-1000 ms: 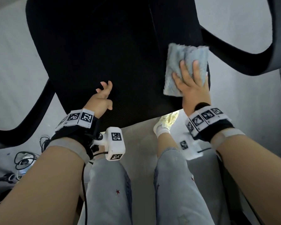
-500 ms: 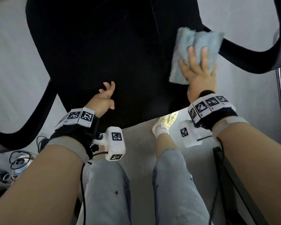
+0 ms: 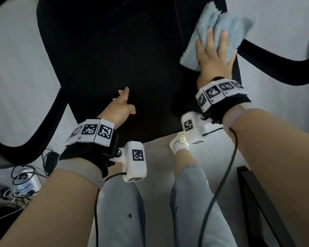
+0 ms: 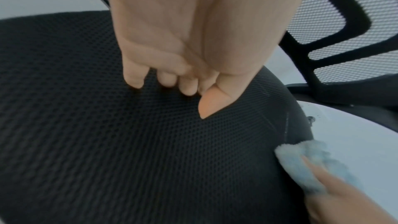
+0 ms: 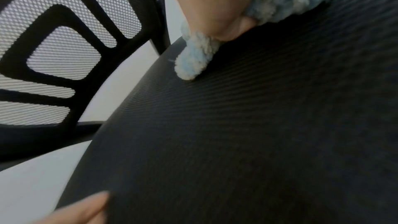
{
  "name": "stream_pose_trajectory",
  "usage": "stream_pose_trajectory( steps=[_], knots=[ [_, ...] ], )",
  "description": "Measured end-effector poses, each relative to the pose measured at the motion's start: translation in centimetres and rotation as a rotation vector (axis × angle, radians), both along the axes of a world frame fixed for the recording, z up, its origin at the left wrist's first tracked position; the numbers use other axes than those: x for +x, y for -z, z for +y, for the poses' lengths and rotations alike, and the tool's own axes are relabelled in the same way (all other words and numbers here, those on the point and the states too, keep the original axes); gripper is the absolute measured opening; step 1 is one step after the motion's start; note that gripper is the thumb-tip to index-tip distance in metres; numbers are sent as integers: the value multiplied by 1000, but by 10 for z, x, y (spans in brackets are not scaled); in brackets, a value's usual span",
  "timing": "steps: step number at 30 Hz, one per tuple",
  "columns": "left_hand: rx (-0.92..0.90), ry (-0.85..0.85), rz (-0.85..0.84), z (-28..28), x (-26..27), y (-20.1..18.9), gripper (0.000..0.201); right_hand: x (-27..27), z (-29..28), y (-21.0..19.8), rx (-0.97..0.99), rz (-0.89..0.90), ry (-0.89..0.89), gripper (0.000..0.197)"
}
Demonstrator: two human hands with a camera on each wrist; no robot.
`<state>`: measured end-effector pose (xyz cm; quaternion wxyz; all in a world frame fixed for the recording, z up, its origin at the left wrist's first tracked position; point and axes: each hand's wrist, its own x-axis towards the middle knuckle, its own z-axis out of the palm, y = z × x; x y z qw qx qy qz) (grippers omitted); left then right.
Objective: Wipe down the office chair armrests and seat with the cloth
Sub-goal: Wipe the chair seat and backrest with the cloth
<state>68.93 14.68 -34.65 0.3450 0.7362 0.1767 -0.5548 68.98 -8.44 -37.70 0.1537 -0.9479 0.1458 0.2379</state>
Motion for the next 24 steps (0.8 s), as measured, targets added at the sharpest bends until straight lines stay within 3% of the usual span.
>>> stream_pose_trajectory(
  steps=[2,5,7,8,10,13,15,19,21,22,24],
  knots=[
    [50,2,-84,-6,-2,-1,84,2,28,-8,-44,86,-114,81],
    [178,49,-209,-10,4,0,98,-17,82,-4,47,135,-664,66],
    [322,43,-211,-3,12,4,109,-16,75,-4,64,138,-917,58],
    [391,30,-204,1,16,6,115,-9,62,0,85,134,-877,56],
    [486,42,-200,8,21,12,126,8,33,1,76,69,-584,57],
    [547,74,-216,4,20,23,142,29,21,3,-41,-31,-155,76],
    [594,39,-227,-3,19,29,146,33,48,0,-48,15,-195,76],
    [609,1,-273,-7,19,36,146,14,91,6,13,14,-728,68],
    [592,14,-255,-3,21,38,148,28,71,7,-23,-77,-831,61],
    [587,16,-242,-2,22,39,149,36,57,7,-69,-101,-785,62],
    [578,11,-249,0,23,42,150,53,27,5,-135,-34,-466,75]
  ],
)
